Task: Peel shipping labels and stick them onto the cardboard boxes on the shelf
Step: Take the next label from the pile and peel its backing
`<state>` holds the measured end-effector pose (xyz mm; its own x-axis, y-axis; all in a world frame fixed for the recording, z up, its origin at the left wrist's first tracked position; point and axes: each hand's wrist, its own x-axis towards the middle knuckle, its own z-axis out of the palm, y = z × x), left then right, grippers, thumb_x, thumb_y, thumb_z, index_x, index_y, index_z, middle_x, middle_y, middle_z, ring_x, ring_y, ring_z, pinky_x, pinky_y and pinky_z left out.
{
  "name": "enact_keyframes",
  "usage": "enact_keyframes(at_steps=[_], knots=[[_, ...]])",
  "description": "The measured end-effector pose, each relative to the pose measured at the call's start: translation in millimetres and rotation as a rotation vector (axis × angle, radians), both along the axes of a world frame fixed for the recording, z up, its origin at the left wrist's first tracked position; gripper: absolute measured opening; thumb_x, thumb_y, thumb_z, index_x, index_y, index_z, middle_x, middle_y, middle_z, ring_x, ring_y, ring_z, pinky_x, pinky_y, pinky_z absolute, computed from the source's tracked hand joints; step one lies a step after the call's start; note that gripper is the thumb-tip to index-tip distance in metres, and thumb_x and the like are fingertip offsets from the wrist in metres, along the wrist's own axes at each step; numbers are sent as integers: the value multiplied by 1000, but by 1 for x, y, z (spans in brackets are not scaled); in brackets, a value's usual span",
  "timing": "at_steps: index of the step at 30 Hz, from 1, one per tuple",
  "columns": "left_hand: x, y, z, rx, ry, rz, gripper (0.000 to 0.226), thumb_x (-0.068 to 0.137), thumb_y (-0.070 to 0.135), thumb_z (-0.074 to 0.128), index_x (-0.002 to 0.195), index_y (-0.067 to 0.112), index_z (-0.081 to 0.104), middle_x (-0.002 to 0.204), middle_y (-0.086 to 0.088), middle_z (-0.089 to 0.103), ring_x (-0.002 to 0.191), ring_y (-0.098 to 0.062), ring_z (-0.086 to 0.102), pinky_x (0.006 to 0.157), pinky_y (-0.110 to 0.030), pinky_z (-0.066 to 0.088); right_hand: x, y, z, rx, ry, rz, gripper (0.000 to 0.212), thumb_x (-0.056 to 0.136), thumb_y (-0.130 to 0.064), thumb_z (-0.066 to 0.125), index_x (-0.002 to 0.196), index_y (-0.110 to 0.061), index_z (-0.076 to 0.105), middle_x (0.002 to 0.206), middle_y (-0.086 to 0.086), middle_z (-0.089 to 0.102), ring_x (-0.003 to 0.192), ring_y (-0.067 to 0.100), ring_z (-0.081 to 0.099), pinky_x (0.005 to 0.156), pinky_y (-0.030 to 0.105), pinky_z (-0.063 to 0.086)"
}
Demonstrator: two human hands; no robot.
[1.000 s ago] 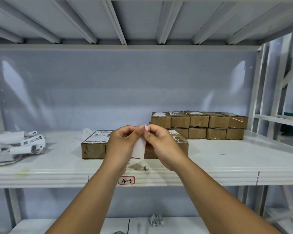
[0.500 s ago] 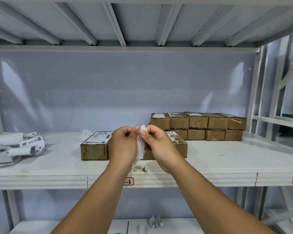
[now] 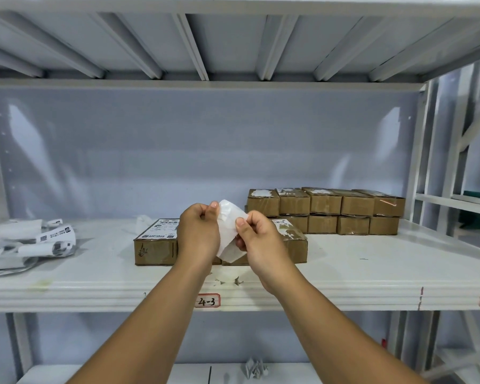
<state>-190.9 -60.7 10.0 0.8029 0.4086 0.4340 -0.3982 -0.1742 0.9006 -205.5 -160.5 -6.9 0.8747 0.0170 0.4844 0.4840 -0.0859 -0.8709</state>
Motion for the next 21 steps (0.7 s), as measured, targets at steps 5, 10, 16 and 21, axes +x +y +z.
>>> enact_keyframes(at_steps=[5,10,16,21], knots=[[-3,3,2,-68,36,-59,35,97,25,49,67,8,54,64,-6,56,59,-21,50,54,-27,38,1,1,-4,25,-14,4,30,100,-15,43,70,-15,39,64,-3,48,57,7,44,65,28,37],[-5,3,6,-114,1,-66,33,97,24,50,70,7,58,70,-10,60,63,-23,54,59,-28,43,1,7,-13,265,-80,92,30,99,-6,42,70,-13,39,63,-1,43,56,7,40,57,19,36],[-6,12,14,-176,-7,-39,32,96,24,52,71,6,58,71,-7,58,63,-21,53,57,-25,42,2,11,-14,359,-120,157,30,98,-4,44,69,-12,40,61,-2,44,56,5,40,60,17,36],[-3,22,13,-133,-8,6,32,97,25,51,73,4,58,68,-5,56,62,-20,50,56,-26,40,5,4,-17,256,-121,154,28,97,-8,47,70,-12,43,65,-2,47,62,7,43,70,28,36]])
